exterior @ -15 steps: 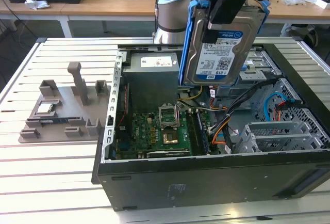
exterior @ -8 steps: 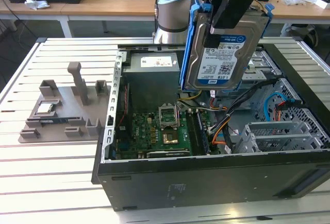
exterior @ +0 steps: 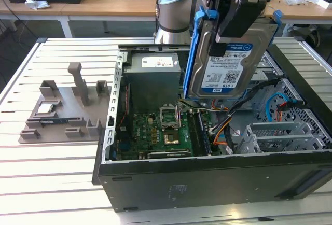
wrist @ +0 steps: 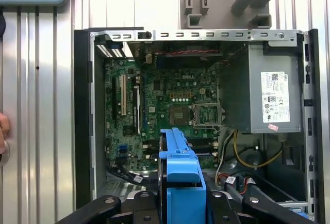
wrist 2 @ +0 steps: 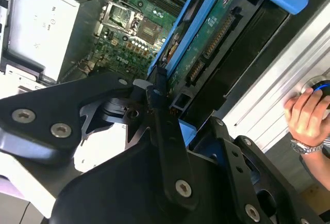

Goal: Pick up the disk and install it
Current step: 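Pick up the disk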

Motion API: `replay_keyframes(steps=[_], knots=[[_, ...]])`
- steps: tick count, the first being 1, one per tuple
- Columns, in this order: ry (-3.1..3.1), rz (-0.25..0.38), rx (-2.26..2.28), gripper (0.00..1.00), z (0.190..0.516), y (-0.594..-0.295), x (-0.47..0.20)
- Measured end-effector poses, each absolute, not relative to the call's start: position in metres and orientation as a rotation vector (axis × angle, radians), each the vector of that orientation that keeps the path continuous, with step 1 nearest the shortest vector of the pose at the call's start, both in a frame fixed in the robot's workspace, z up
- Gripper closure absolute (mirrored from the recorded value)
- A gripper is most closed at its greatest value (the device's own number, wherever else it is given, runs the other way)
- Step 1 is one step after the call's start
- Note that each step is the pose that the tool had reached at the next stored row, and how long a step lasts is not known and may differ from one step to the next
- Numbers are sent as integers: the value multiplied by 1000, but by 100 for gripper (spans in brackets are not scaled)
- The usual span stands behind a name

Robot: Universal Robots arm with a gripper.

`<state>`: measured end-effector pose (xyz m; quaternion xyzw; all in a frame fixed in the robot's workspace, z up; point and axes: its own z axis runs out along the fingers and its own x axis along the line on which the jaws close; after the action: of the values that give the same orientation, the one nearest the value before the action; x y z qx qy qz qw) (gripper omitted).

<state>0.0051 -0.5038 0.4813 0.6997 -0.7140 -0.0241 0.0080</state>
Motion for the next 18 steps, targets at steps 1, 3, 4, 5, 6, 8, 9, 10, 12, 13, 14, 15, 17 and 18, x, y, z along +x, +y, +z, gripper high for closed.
replay_keyframes(steps=[1, 3, 4, 5, 6, 8, 9, 10, 12, 13, 14, 15, 17, 18], knots=[[-2232, -75, 2187, 63, 481, -506, 5], [-2233, -78, 2188, 63, 481, -513, 6], [-2235, -82, 2190, 63, 481, -515, 7], [-2237, -89, 2193, 63, 481, -518, 7], [-2244, -106, 2200, 63, 481, -522, 8], [-2249, -120, 2206, 63, 481, -528, 9], [-2250, -121, 2207, 63, 481, -531, 11], [-2250, -122, 2207, 63, 481, -532, 14], [-2250, -124, 2207, 63, 481, -535, 21], [-2250, -125, 2206, 63, 481, -537, 25], [-2249, -126, 2206, 63, 481, -539, 28], [-2249, -126, 2206, 63, 481, -540, 30], [-2249, -128, 2206, 63, 480, -543, 35], [-2249, -128, 2206, 63, 480, -546, 39]])
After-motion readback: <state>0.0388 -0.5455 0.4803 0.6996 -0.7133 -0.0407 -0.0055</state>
